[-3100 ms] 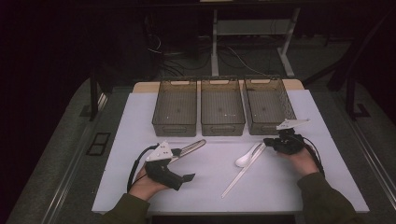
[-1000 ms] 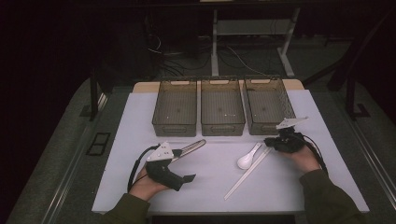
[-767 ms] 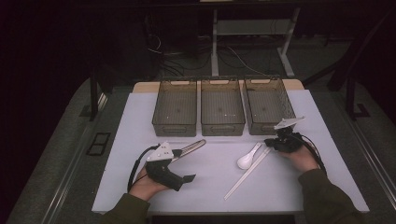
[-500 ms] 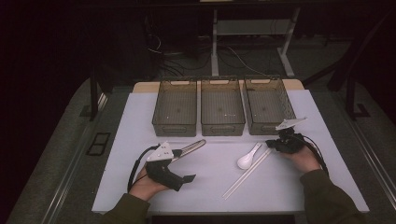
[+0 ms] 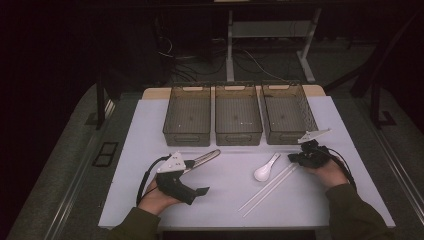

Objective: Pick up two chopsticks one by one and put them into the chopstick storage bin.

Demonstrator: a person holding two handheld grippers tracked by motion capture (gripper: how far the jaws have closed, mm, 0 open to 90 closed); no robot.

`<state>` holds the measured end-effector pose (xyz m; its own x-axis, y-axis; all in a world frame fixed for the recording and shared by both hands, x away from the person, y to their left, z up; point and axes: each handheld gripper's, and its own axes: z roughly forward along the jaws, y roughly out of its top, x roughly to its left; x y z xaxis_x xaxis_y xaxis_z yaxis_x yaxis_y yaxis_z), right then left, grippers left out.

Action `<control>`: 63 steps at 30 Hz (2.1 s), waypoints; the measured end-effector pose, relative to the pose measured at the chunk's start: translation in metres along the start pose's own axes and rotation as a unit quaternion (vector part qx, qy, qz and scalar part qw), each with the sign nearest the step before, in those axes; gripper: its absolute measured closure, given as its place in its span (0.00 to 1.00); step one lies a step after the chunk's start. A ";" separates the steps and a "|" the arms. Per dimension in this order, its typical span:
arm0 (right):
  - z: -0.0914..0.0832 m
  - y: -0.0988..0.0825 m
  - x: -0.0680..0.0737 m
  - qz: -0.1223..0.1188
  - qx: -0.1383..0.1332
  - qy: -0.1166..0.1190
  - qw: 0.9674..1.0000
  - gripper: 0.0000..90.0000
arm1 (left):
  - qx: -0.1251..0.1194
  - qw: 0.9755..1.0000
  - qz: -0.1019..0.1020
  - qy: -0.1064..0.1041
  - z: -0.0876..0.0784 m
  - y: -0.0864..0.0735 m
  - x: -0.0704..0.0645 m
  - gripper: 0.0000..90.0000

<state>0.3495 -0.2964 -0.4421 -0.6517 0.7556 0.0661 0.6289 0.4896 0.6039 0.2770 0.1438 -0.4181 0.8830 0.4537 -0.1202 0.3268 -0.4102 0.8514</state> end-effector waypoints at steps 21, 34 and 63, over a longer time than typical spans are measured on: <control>-0.014 -0.013 0.004 -0.010 0.015 0.011 1.000 0.99 | 0.003 1.000 0.003 0.000 0.000 0.000 0.000 0.00; -0.032 -0.006 0.032 -0.060 -0.041 0.065 0.995 0.93 | 0.004 1.000 0.005 -0.001 -0.001 0.000 0.000 0.00; 0.021 0.010 0.168 -0.299 -0.006 0.262 0.917 0.85 | 0.004 1.000 0.005 -0.004 0.001 0.000 -0.001 0.00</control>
<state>0.2549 -0.1556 -0.4416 -0.9951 0.0386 0.0910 0.0896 0.7417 0.6647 0.2768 0.1426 -0.4188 0.8886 0.4437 -0.1163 0.3208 -0.4200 0.8489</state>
